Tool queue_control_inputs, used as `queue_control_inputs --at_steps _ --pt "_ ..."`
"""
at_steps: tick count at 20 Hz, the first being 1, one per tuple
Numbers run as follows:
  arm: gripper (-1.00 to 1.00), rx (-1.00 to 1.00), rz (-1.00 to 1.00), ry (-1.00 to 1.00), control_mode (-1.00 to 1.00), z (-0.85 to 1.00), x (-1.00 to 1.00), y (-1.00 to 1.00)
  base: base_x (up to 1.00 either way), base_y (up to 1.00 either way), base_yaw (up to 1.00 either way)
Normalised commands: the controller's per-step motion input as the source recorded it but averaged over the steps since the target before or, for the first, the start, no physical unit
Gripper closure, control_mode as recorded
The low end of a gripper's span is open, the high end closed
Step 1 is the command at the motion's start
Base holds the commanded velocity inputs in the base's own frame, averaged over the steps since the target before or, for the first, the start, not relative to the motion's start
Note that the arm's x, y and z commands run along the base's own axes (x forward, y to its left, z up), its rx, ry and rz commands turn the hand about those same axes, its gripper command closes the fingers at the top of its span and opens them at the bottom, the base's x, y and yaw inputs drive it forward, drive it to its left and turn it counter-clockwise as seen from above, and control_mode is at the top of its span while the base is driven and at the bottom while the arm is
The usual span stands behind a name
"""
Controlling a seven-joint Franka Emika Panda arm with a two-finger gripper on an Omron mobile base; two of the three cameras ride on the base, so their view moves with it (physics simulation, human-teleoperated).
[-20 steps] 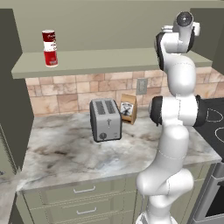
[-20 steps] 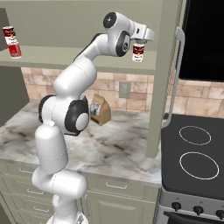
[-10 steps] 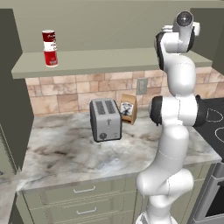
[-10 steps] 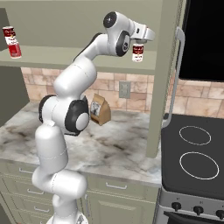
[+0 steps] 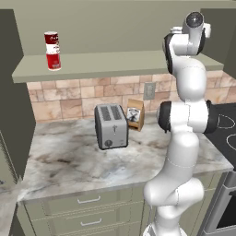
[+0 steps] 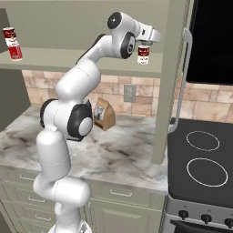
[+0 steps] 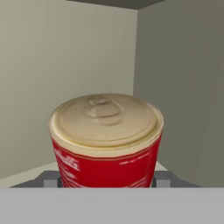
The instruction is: Stack two cans on top of the other two cans in the cabinet.
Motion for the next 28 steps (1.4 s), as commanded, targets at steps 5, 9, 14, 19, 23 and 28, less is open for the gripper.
queue_control_inputs --at_steps 5,9,14,19,23,28 --pt "1.0 0.0 0.0 0.0 -1.0 0.01 -0.02 0.0 0.0 0.0 0.0" --pt "1.0 0.0 0.0 0.0 -1.0 0.0 -0.05 0.0 0.0 0.0 0.0" --pt "1.0 0.0 0.0 0.0 -1.0 0.09 0.0 0.0 0.0 0.0 0.0" --pt "1.0 0.0 0.0 0.0 -1.0 0.03 -0.12 0.0 0.0 0.0 0.0" --pt "1.0 0.0 0.0 0.02 -1.0 -0.01 -0.21 0.02 0.0 0.0 0.0" --pt "1.0 0.0 0.0 0.01 -1.0 -0.08 -0.03 0.04 0.0 0.0 0.0"
